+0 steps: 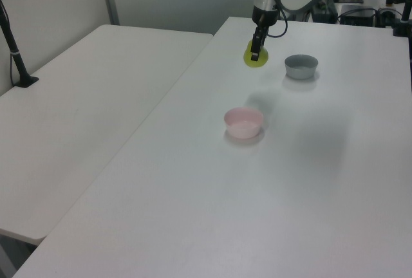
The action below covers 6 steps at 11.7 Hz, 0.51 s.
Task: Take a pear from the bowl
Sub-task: 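Carry the pear beside the pink bowl and lower it onto the table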
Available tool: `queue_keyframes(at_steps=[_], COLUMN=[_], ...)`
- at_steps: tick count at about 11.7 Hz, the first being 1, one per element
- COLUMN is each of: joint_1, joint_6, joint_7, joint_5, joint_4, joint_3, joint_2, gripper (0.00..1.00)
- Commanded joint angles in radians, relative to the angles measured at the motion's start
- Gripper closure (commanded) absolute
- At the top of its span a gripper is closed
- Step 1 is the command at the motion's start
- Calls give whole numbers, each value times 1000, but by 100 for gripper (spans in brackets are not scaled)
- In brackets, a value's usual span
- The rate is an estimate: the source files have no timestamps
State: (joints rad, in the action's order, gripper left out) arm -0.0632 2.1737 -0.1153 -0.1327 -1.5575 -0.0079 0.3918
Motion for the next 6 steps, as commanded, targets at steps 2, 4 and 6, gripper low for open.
queue_keyframes(at_steps=[2,4,6], joint_1=[-4,-6,-6], joint_6=[115,165,184], joint_7=[-23,-21,-21], joint_5=[4,1,-2], joint_4=[5,4,2], joint_3=[-7,-7,-7], joint_2=[70,117,143], gripper=[56,56,56])
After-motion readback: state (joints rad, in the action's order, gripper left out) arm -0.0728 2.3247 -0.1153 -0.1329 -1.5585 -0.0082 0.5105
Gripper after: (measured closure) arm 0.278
